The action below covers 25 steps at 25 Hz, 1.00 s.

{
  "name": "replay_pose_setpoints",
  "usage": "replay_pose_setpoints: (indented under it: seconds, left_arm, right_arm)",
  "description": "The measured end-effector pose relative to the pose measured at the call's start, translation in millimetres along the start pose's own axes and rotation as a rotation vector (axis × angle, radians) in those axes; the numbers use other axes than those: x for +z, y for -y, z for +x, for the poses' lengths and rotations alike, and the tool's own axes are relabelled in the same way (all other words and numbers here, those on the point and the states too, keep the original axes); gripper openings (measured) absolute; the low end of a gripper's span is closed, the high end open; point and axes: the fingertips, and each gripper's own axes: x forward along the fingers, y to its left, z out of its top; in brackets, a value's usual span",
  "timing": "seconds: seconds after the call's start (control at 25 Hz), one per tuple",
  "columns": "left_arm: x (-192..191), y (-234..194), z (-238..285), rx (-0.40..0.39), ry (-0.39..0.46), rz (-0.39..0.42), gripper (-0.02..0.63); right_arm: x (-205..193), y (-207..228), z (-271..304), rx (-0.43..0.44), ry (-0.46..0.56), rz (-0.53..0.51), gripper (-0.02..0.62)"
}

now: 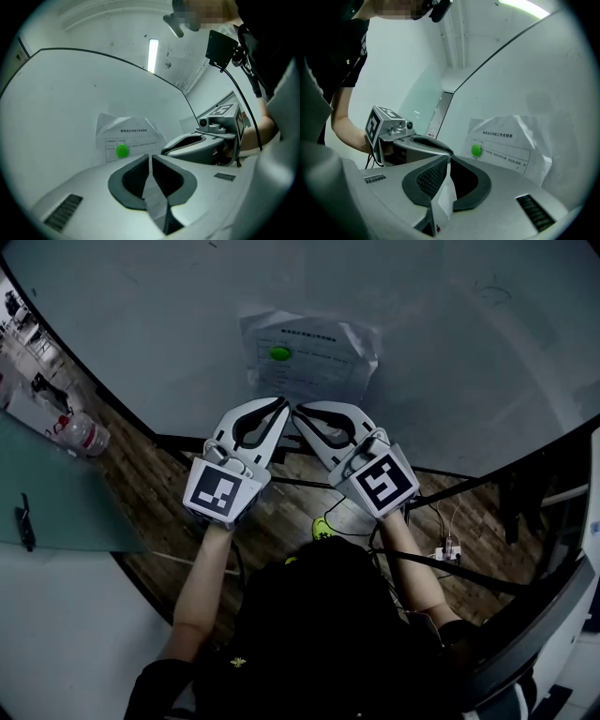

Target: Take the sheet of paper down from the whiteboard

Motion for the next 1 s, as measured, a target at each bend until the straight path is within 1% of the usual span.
replay_pose_setpoints:
  seconds: [0.24,0.44,0.6,0.68,0.84,1.0]
  left_arm:
    - [2.1,-14.0,8.7,0.033,-0.019,0.056,0.061]
    - [9.8,-20.6,16.7,0.045,-0.012,0.092,0.081]
    - [13.6,-25.6,22.9,0.073,-0.028,0.151,0.114]
    - [14.0,-27.0,26.3,0.08,-0.037,0.173,0.119]
    - [13.1,-28.9,33.0,0.082,-0.044,0.178,0.136]
    - [13.1,-33.0,35.8,0.103,-0.056,0.195,0.163]
  right_arm:
    - [2.4,12.8,3.7,-0.021,-0.006,-0.025,0.042]
    - [4.4,19.8,5.7,-0.029,-0.016,-0.043,0.058]
    - [4.6,23.7,7.3,-0.032,-0.022,-0.044,0.07]
    - [4.4,25.0,8.7,-0.028,-0.023,-0.049,0.08]
    - [2.5,28.8,9.9,-0.028,-0.031,-0.052,0.089]
    - [2.6,32.8,10.2,-0.025,-0.039,-0.057,0.1]
